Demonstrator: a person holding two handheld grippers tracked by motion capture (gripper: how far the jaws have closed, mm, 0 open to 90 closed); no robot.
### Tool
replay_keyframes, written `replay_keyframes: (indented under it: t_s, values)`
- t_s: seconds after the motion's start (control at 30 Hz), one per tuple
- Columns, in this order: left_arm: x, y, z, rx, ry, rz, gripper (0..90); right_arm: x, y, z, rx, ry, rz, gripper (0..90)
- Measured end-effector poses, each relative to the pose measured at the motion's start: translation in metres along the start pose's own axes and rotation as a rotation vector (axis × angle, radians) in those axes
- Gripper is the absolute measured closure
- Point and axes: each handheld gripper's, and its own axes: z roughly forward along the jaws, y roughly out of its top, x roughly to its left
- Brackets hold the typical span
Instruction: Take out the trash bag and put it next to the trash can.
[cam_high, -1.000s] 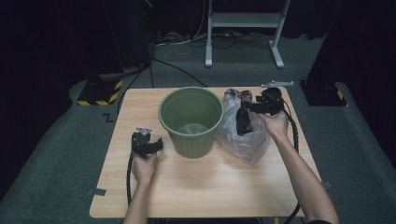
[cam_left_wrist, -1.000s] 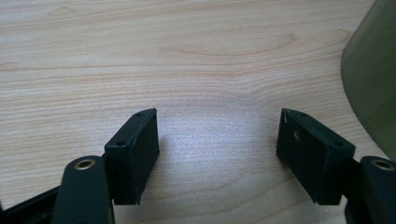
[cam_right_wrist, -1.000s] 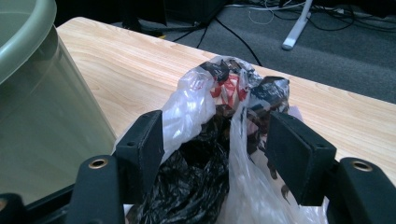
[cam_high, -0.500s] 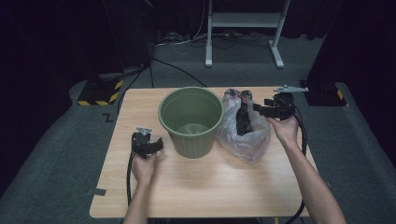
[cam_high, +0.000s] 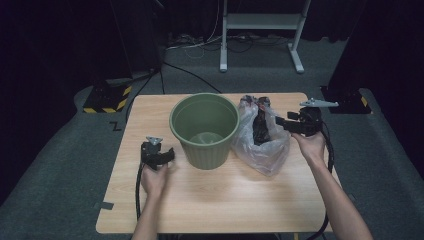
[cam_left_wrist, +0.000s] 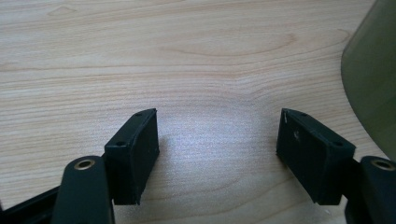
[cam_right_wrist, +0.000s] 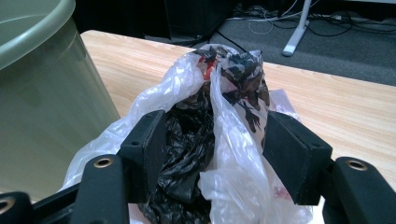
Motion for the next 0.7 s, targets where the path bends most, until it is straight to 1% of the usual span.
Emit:
replay_keyframes:
  t_s: [0.07,0.23,0.33,0.57,0.63,0.7]
  values:
    - [0.0,0.0,0.0,0.0,0.0,0.0,29.6,-0.001,-0.004,-0.003,-0.001,0.002,0.009,39.2]
    - [0.0,0.0,0.0,0.0,0.0,0.0,29.6,-0.004,-0.01,-0.007,-0.007,0.0,0.011,39.4]
    - [0.0,0.0,0.0,0.0,0.0,0.0,29.5,-0.006,-0.017,-0.013,-0.019,-0.001,0.019,39.6]
    - [0.0,0.0,0.0,0.0,0.0,0.0,29.5,-0.007,-0.026,-0.021,-0.031,-0.005,0.018,39.8]
    - [0.0,0.0,0.0,0.0,0.0,0.0,29.6,-0.008,-0.031,-0.024,-0.027,-0.005,0.025,39.8]
    - [0.0,0.0,0.0,0.0,0.0,0.0,29.6,-0.009,-0.034,-0.026,-0.027,-0.01,0.02,39.8]
